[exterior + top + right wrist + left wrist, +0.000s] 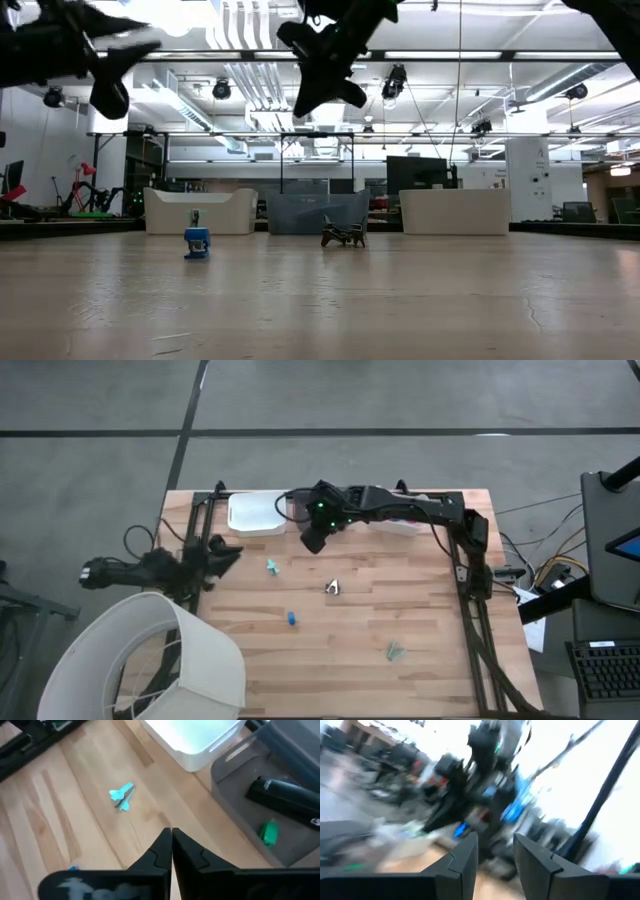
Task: Pick and place Stapler, Stapler remover, tape
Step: Put the blue stapler into the black bin
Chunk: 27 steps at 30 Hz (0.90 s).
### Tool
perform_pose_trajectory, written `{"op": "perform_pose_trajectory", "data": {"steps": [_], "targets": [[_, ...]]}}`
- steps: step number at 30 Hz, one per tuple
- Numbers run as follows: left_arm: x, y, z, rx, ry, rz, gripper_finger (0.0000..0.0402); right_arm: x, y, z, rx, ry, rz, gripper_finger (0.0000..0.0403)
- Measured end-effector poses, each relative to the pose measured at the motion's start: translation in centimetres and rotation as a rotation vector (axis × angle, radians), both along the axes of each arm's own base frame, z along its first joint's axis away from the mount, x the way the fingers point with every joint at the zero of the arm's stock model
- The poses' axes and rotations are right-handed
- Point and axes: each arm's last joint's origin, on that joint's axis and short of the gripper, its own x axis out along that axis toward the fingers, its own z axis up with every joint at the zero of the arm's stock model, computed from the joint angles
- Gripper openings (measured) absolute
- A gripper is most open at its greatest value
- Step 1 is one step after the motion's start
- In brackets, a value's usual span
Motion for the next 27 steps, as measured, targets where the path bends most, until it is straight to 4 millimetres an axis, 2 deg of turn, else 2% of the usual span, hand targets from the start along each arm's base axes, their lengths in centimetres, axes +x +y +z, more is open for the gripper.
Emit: {"op": "perform_pose_trajectory", "data": {"steps": [2,5,9,13,23,27], "targets": [[-0.3,0.0,0.9,-0.097,-0.116,-0.032,0.0126,-0.4,0.1,0.7,-0.005,-0.014,-0.001,0.0009],[-0.6,0.1,1.6,-0.131,-0.2,-0.046,0.0127,-1.3,0.4,1.6,-0.003,-0.029,-0.009,0.0008],[-0.8,0.2,2.3,-0.204,-0.263,-0.045,0.0127,-2.4,0.6,1.7,-0.016,-0.021,-0.035,0.0008],[-1.5,0.4,3.5,-0.336,-0.413,-0.058,0.0129,-3.2,0.7,1.7,-0.008,-0.021,-0.054,0.0008],[-1.9,0.6,4.7,-0.542,-0.502,-0.099,0.0124,-3.2,1.8,1.1,0.027,-0.006,-0.027,0.0008],[-1.5,0.7,4.6,-0.576,-0.489,-0.047,0.0124,-3.1,2.1,1.1,0.07,-0.014,0.033,0.0008]]}}
